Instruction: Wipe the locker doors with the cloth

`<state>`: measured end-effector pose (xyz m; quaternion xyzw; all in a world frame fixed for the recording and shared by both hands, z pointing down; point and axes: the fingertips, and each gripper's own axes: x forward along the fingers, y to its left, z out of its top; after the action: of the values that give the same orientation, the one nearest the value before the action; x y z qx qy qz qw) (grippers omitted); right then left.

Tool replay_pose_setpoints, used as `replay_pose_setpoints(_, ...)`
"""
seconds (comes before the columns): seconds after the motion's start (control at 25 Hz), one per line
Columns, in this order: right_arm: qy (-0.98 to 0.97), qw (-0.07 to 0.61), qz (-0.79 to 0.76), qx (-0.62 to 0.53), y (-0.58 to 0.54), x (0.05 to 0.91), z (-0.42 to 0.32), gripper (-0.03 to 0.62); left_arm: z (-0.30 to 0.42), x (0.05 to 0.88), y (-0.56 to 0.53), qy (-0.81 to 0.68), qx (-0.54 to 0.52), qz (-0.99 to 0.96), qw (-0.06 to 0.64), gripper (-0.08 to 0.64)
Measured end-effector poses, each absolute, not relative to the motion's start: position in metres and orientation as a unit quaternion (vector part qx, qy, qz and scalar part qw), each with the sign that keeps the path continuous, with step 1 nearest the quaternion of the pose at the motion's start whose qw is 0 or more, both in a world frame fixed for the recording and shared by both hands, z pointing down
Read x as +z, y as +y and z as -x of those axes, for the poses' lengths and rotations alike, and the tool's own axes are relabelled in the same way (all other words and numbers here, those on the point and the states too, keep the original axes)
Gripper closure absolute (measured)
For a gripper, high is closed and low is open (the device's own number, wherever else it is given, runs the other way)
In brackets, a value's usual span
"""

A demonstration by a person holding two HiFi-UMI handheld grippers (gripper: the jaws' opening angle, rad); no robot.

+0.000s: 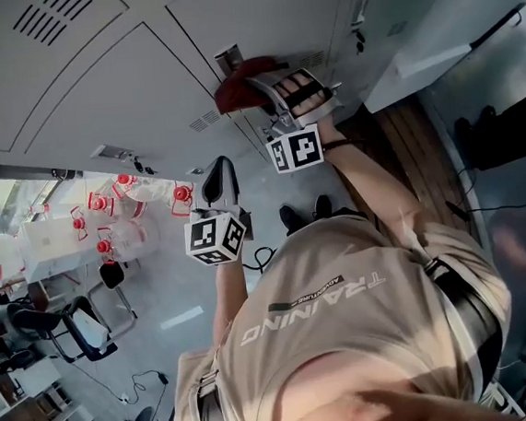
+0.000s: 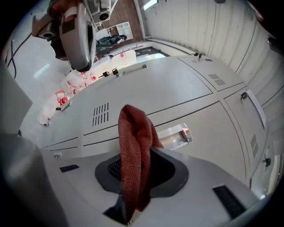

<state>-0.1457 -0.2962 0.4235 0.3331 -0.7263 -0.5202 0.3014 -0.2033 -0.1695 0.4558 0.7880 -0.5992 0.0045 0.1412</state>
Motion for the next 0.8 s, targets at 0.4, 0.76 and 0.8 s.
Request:
replay_pose_setpoints(0.4, -0.751, 0.389, -0.252, -0.470, -0.301, 0.538, 0.138, 0.525, 0.192, 0.468, -0.170, -0.600, 0.021, -0.784, 0.155, 0.554)
replay_pose_setpoints(0.76, -0.759, 0.417, -0.231, -0.444, -0.294, 0.562, 0.110, 0.525, 0.181, 0.476, -0.179, -0.594, 0.026, -0.789, 0.156, 0.554)
replay_pose_setpoints(0.8, -0.756, 0.407, -0.243, -0.451, -0.293, 0.544, 0.106, 0.525, 0.177, 0.474, -0.181, -0.591, 0.024, -0.791, 0.153, 0.554)
